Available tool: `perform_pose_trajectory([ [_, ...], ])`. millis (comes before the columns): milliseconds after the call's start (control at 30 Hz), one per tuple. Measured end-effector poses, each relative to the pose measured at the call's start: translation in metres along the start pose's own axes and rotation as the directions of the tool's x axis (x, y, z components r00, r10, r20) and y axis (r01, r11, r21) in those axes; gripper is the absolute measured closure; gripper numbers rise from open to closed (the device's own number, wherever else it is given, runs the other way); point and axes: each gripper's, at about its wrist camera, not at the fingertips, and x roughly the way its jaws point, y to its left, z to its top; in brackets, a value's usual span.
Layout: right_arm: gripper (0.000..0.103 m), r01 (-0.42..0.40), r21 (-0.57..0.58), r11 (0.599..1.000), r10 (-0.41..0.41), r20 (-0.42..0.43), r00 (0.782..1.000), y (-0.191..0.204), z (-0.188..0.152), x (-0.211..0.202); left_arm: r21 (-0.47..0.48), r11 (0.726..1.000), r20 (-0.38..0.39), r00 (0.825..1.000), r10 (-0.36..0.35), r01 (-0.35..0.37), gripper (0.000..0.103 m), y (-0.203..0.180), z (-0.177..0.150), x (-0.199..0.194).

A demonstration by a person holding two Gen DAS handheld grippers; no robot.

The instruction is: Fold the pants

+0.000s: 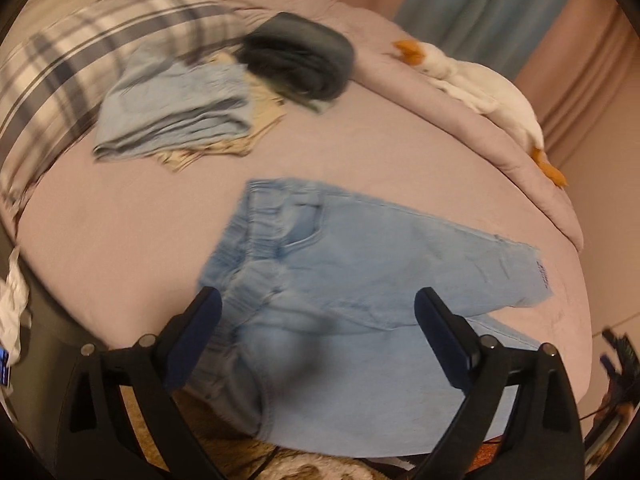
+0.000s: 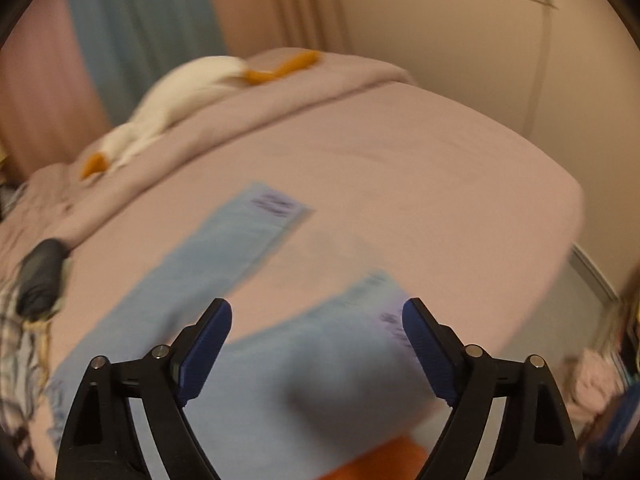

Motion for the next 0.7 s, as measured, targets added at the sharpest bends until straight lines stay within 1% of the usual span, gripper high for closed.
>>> perform_pose_trajectory([
  [67,0.016,-0.071,-0.031,0.997,0.070,-0.030,0.997,0.024,0.008,0.008,0.019,1.000,-0.009,1.000,-0.013,0.013,0.005,-0.010,0.003,0.007],
  [133,0.016,-0.099,-0.060,0.993,0.095,-0.060,0.994,0.046,0.015,0.016,0.032,0.999,-0.024,1.000,-0.021,0.021,0.005,-0.016,0.006,0.013],
  [167,0.016,-0.127,-0.085,0.988,0.121,-0.075,0.990,0.062,0.019,0.023,0.039,0.999,-0.033,0.999,-0.021,0.023,0.005,-0.019,0.006,0.017],
  [233,0.016,-0.194,-0.105,0.975,0.182,-0.115,0.977,0.088,0.025,0.035,0.044,0.999,-0.045,0.999,-0.020,0.022,0.005,-0.024,0.007,0.025],
  [267,0.016,-0.247,-0.109,0.963,0.230,-0.150,0.961,0.105,0.031,0.046,0.044,0.999,-0.055,0.998,-0.020,0.023,0.005,-0.026,0.007,0.030],
  [333,0.016,-0.286,-0.118,0.951,0.261,-0.190,0.946,0.125,0.031,0.062,0.039,0.999,-0.067,0.997,-0.027,0.030,0.005,-0.028,0.009,0.038],
  [433,0.016,-0.273,-0.151,0.950,0.232,-0.243,0.942,0.159,0.030,0.092,0.019,0.999,-0.094,0.995,-0.029,0.031,0.005,-0.029,0.011,0.052],
  [500,0.016,-0.264,-0.147,0.953,0.212,-0.294,0.932,0.179,0.032,0.124,0.004,1.000,-0.118,0.993,-0.030,0.030,0.005,-0.029,0.011,0.062],
  [533,0.016,-0.257,-0.140,0.956,0.204,-0.309,0.929,0.185,0.031,0.132,0.001,1.000,-0.125,0.992,-0.029,0.029,0.005,-0.030,0.011,0.064],
  [633,0.016,-0.214,-0.105,0.971,0.163,-0.362,0.918,0.203,0.028,0.167,-0.003,1.000,-0.147,0.989,-0.017,0.017,0.005,-0.030,0.011,0.074],
  [700,0.016,-0.176,-0.108,0.978,0.122,-0.390,0.913,0.219,0.025,0.190,-0.009,1.000,-0.159,0.987,-0.013,0.012,0.005,-0.030,0.010,0.079],
])
